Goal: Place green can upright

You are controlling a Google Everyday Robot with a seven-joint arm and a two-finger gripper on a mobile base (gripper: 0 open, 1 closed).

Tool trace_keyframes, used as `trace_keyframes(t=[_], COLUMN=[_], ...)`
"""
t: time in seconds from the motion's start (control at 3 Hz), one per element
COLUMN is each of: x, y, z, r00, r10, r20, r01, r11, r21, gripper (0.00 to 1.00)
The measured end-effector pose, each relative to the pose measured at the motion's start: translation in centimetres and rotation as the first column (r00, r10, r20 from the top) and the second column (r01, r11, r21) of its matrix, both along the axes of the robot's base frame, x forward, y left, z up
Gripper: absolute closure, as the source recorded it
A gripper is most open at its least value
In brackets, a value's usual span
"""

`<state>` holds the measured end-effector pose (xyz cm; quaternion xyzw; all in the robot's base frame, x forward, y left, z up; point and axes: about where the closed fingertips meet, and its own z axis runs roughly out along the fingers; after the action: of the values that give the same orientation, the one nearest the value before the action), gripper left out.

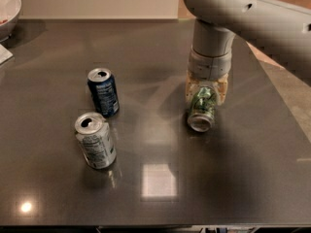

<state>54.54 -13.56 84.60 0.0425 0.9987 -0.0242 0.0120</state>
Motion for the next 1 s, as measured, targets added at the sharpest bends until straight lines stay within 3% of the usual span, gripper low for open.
trace_keyframes(t=[0.33,0.67,1.0], x=[0.3,0.9,1.2], y=[0.6,1.4,2.0], z=[1.5,3.7,5.3], r00=[0.9964,0.9644,0.8961], r10=[0.075,0.234,0.385], r20=[0.04,0.124,0.221], r01=[-0.076,-0.236,-0.397], r11=[0.997,0.972,0.918], r21=[0.011,0.006,0.012], gripper=[0.89,1.0,1.0])
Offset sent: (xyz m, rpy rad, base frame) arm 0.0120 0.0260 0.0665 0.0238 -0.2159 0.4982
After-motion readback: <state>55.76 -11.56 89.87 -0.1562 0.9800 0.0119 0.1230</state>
